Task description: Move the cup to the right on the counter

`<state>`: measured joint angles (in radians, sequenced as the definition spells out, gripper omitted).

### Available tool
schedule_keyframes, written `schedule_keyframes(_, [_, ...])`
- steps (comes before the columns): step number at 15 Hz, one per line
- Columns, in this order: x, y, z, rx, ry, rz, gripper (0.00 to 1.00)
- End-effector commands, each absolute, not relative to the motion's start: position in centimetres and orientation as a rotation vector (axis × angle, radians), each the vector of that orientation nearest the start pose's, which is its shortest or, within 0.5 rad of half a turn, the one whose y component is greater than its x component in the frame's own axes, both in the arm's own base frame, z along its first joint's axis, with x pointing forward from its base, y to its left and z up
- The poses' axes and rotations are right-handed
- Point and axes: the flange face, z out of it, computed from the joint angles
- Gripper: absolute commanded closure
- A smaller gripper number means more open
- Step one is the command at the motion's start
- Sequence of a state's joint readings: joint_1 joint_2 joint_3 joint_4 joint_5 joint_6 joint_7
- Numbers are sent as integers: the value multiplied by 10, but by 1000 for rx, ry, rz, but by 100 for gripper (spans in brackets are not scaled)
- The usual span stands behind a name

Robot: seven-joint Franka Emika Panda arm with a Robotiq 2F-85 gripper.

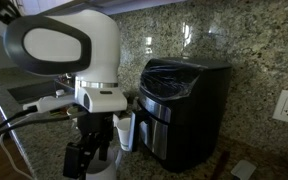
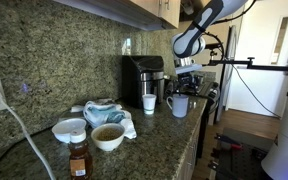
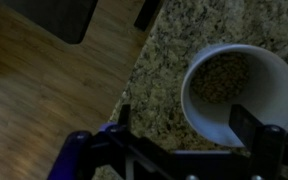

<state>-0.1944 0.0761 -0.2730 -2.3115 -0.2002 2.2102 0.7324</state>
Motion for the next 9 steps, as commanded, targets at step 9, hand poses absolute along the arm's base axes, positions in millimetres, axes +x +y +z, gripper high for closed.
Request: schedule_keyframes(9, [469, -198, 377, -3025, 1386, 320, 0])
